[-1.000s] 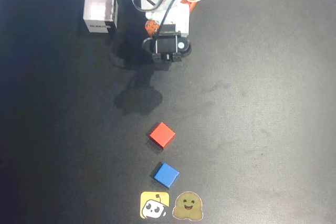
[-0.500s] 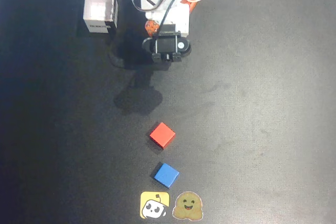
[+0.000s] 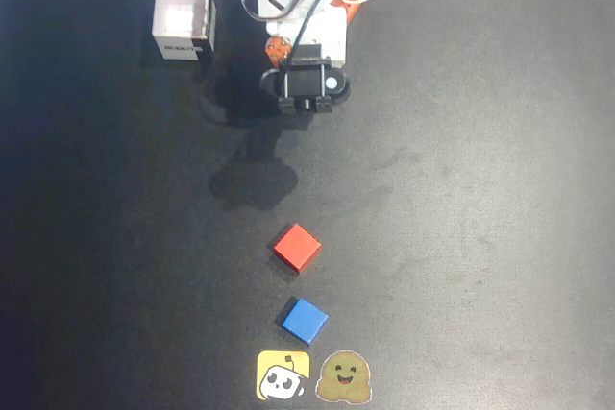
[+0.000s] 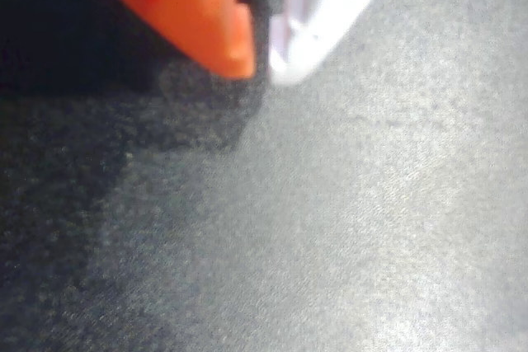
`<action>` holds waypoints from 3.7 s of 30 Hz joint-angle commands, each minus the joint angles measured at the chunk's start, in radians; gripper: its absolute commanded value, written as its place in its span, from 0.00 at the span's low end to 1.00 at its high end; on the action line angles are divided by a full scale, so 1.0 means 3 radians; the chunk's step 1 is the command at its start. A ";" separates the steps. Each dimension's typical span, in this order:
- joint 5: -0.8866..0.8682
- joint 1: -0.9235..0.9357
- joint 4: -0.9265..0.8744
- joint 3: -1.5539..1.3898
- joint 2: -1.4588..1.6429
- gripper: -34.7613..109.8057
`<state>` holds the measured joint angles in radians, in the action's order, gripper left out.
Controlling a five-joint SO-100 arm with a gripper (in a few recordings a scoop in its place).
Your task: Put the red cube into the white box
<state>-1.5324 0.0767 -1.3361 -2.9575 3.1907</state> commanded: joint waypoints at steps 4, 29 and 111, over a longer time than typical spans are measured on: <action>0.0061 0.0031 0.0112 0.0046 0.0015 0.24; 0.0414 0.0072 0.0803 0.2848 -0.3891 0.24; 0.2838 -0.0169 0.0956 0.4341 -0.5384 0.28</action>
<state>-0.6750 0.0353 -1.0584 -1.6567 1.5278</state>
